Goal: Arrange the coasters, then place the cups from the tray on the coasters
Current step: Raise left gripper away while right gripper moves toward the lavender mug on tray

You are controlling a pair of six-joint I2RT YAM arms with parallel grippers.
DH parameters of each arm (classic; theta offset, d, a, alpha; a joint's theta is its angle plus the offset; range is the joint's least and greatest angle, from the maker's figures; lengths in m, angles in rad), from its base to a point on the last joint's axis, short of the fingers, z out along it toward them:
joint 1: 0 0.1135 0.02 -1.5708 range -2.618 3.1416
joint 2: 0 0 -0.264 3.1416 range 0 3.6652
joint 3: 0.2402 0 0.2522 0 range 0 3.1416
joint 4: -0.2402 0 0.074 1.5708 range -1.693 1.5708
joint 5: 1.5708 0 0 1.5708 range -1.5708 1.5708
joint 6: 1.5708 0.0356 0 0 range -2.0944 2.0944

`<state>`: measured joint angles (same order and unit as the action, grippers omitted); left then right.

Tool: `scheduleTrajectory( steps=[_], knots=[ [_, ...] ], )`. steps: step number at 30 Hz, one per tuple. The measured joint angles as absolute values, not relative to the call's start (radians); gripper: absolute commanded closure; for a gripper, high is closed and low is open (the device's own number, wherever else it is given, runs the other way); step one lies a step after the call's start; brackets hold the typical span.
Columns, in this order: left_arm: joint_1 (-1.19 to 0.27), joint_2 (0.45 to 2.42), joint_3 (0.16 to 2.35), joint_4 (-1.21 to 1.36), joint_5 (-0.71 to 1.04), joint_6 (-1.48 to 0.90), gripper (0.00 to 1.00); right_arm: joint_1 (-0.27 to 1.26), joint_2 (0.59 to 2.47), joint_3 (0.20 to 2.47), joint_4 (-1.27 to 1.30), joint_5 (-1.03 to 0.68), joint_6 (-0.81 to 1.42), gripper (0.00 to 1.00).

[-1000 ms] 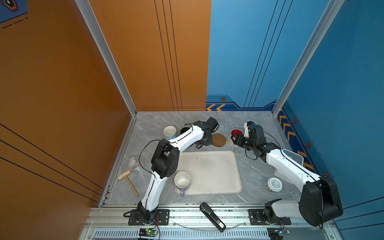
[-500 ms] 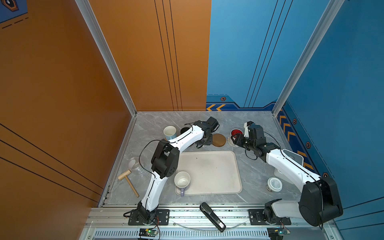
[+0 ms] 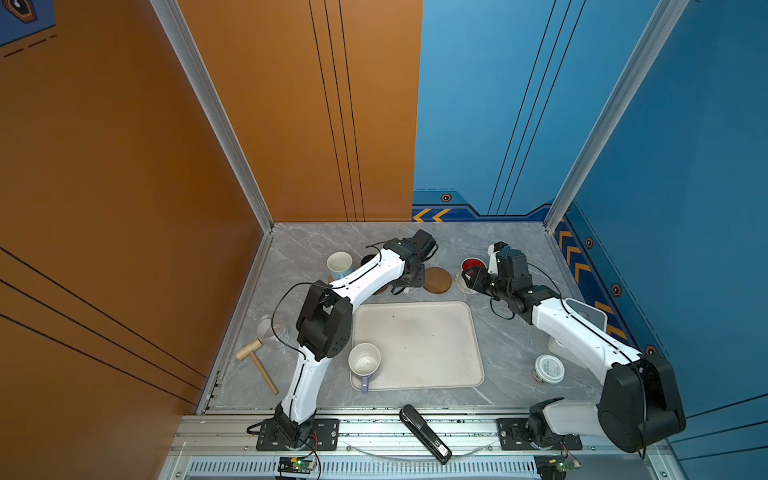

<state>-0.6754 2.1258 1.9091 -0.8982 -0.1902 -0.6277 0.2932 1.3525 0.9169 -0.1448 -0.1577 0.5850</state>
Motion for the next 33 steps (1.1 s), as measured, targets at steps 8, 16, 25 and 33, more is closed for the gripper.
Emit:
scheduleTrajectory(
  steps=[8, 16, 25, 33],
  knots=[
    [-0.706, 1.994, 1.824, -0.892, -0.207, -0.617, 0.55, 0.292, 1.353, 0.917, -0.145, -0.158, 0.585, 0.50],
    [-0.754, 1.800, 1.672, -0.886, -0.242, -0.609, 0.55, 0.303, 1.352, 0.917, -0.145, -0.158, 0.590, 0.50],
    [-0.781, 1.561, 1.464, -0.893, -0.284, -0.610, 0.54, 0.356, 1.333, 0.918, -0.149, -0.153, 0.593, 0.50],
    [-0.798, 1.340, 1.288, -0.920, -0.323, -0.633, 0.54, 0.459, 1.328, 0.979, -0.191, -0.130, 0.591, 0.50]
  ],
)
